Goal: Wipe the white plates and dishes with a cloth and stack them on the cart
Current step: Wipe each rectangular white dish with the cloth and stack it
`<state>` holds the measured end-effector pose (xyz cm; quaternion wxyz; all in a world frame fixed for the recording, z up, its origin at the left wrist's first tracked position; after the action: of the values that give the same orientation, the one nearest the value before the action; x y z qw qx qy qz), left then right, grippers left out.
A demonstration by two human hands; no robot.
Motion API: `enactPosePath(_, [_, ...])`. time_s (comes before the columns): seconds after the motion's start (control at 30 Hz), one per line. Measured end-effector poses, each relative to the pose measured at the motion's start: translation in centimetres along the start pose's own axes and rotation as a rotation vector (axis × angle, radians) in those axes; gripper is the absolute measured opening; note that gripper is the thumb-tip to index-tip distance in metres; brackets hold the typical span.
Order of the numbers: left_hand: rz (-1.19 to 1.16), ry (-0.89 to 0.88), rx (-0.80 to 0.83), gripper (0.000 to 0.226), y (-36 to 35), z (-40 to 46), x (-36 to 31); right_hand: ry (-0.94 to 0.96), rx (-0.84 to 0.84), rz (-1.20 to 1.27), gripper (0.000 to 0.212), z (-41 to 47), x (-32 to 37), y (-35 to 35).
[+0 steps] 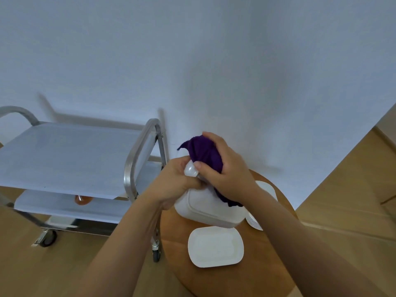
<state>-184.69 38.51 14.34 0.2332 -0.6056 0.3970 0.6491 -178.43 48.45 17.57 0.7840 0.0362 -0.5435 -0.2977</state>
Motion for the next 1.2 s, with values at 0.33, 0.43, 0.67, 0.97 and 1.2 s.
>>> enactPosePath(0.33, [-0.130,-0.091,-0.166,0.047,2.9,-1.6,-1.6,-0.269,-0.236,0.391,0.054,-1.0,-5.4,6.3])
enactPosePath(0.43, [-0.339,-0.105,-0.275,0.043,3.3,-0.8,-2.0,-0.406,-0.477,0.711,0.041,-2.0,-7.6,6.5])
enactPosePath(0.67, [-0.475,-0.016,-0.449,0.035,-0.2,0.2,-0.3,-0.575,-0.990,0.788,0.035,-4.1,-9.8,6.0])
enactPosePath(0.97, [-0.498,0.104,-0.518,0.039,-3.3,-0.1,1.8,-0.696,-1.088,0.927,0.050,-5.5,-10.4,4.1])
enactPosePath(1.2, [-0.694,0.388,-0.075,0.043,-4.1,0.3,4.0,-0.561,-0.720,0.550,0.035,-2.9,-8.9,6.6])
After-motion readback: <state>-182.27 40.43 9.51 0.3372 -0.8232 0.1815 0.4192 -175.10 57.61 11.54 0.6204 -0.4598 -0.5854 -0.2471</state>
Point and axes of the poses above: each hand's wrist, its own z-axis towards the middle knuckle, its own y-axis out of the back of the hand, x = y × z, the point moved 6 cm from there along z, towards the middle knuckle, and after that the axes turned 15 degrees about z, right-handed, at the moved point
